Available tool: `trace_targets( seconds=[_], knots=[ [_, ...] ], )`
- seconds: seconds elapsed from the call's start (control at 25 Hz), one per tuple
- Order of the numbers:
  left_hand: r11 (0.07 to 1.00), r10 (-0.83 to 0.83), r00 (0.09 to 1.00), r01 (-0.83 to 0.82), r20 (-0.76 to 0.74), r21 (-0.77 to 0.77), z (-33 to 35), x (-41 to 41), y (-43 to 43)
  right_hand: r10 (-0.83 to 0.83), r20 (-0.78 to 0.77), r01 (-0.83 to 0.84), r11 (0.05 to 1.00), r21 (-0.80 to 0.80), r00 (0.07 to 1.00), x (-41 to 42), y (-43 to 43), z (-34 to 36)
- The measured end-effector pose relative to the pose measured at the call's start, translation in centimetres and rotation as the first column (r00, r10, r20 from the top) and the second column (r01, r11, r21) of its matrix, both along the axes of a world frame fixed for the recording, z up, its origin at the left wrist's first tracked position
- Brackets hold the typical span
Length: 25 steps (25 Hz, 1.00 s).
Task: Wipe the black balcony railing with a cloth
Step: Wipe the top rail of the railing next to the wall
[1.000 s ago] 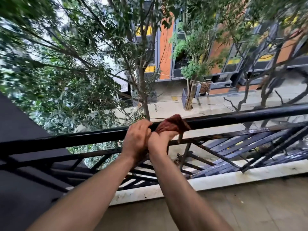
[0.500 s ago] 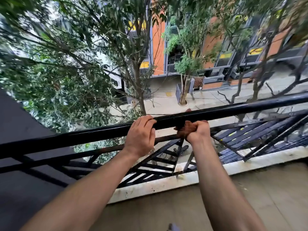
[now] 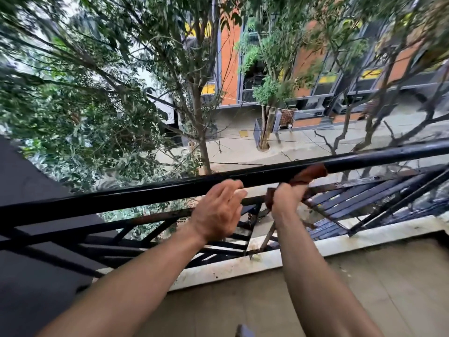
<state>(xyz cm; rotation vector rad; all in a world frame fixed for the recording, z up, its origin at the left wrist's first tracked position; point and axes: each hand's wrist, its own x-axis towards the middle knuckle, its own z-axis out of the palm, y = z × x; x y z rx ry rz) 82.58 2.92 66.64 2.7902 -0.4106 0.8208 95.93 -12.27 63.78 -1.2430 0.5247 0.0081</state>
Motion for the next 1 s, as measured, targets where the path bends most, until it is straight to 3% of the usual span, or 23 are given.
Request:
trace_targets(
  seconds=[0.08, 0.16, 0.28, 0.4, 0.48, 0.52, 0.6, 0.64, 0.72, 0.76, 0.84, 0.88, 0.92, 0.96, 1.0],
  knots=[
    [0.997, -0.067, 0.997, 0.068, -0.041, 0.024, -0.9, -0.1, -1.0, 0.252, -0.085, -0.263, 0.948, -0.181, 0.964, 0.8, -0.5, -1.4],
    [0.997, -0.073, 0.994, 0.075, -0.077, 0.024, -1.6, 0.3, -1.8, 0.371, -0.208, -0.420, 0.856, -0.301, 0.905, 2.3, -2.0, -2.4],
    [1.000, -0.029, 0.989, 0.026, -0.145, -0.017, -2.9, 0.6, -2.6, 0.292, -0.153, -0.327, 0.890, -0.318, 0.944, 1.1, -2.3, -2.9],
    [1.000, -0.020, 0.984, 0.018, -0.176, -0.013, -4.1, 1.1, -2.3, 0.327, -0.162, -0.365, 0.818, -0.445, 0.931, 1.0, -1.6, -3.8],
    [0.997, 0.048, 0.970, -0.060, -0.238, -0.040, -4.4, 1.1, -2.4, 0.236, -0.133, -0.269, 0.898, -0.349, 0.962, 0.1, -0.8, -3.0],
    [0.994, 0.083, 0.964, -0.099, -0.254, -0.050, -4.4, 1.2, -2.6, 0.176, -0.065, -0.187, 0.923, -0.335, 0.982, -1.1, -0.1, -2.5],
    [0.993, 0.086, 0.962, -0.104, -0.261, -0.056, -4.2, 1.5, -2.8, 0.159, 0.150, -0.065, 0.867, -0.494, 0.976, -4.2, 1.4, -2.8],
    [0.994, 0.077, 0.964, -0.094, -0.255, -0.056, -4.2, 1.4, -2.7, 0.224, 0.233, -0.034, 0.786, -0.617, 0.946, -5.4, 1.7, -3.6],
    [0.991, 0.093, 0.963, -0.114, -0.252, -0.067, -4.1, 0.7, -1.7, 0.347, 0.342, 0.141, 0.493, -0.859, 0.873, -4.9, 0.4, -5.5],
    [0.988, 0.118, 0.957, -0.140, -0.265, -0.068, -4.2, 0.3, -1.1, 0.368, 0.340, 0.198, 0.372, -0.907, 0.866, -4.0, -0.8, -5.6],
    [0.983, 0.155, 0.947, -0.176, -0.282, -0.051, -4.4, -0.8, -0.3, 0.384, 0.125, 0.032, 0.239, -0.970, 0.915, -3.2, -2.6, -5.9],
    [0.984, 0.153, 0.945, -0.172, -0.290, -0.041, -4.6, -1.4, -0.2, 0.419, -0.112, -0.171, 0.105, -0.980, 0.901, -4.1, -3.1, -6.0],
    [0.987, 0.138, 0.944, -0.158, -0.299, -0.041, -4.7, -1.9, -0.3, 0.438, -0.313, -0.311, -0.078, -0.947, 0.843, -5.0, -3.4, -6.8],
    [0.988, 0.126, 0.941, -0.149, -0.315, -0.048, -4.9, -2.4, -0.7, 0.453, -0.426, -0.383, -0.190, -0.904, 0.783, -5.3, -3.7, -6.9],
    [0.988, 0.119, 0.939, -0.143, -0.323, -0.051, -5.0, -2.9, -1.0, 0.472, -0.444, -0.386, -0.219, -0.896, 0.762, -4.8, -3.7, -6.4]
  ],
)
